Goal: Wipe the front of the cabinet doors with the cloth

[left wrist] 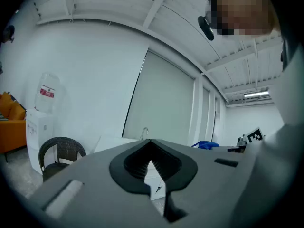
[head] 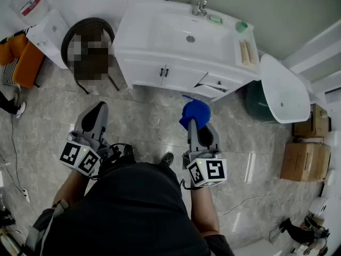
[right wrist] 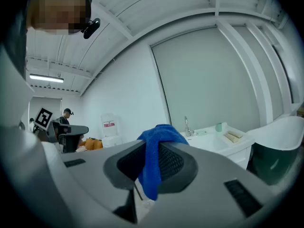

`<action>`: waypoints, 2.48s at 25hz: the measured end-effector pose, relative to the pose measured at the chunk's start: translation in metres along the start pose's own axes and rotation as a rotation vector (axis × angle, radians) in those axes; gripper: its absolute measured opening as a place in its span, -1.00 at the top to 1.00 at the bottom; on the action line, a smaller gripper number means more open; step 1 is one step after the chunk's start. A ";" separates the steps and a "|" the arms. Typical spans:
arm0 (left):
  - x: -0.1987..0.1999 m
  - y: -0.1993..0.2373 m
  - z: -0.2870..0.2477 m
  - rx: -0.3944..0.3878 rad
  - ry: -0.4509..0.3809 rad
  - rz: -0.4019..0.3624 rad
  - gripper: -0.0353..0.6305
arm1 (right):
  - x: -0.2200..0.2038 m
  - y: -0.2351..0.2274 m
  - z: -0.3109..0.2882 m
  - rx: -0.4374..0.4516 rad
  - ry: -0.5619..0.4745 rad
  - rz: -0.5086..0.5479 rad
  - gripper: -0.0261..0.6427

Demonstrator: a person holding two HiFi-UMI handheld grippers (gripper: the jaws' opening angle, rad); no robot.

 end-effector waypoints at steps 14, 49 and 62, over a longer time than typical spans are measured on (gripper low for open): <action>0.001 0.022 -0.004 0.000 0.008 0.002 0.90 | -0.007 0.006 -0.019 -0.029 0.032 -0.022 0.75; -0.101 0.170 -0.150 0.228 0.237 0.039 0.90 | -0.147 0.005 -0.318 0.304 0.420 0.074 0.75; -0.217 0.271 -0.195 0.040 0.377 -0.012 0.90 | -0.335 0.068 -0.481 0.277 0.587 -0.075 0.75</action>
Point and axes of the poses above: the fingertips, and each gripper's own axes: z backward along the fingers, y to its left, x out of its top, the point moved 7 cm from there along z, backward along the fingers, and after that the axes turned 1 degree about y, right-handed, at the moved point
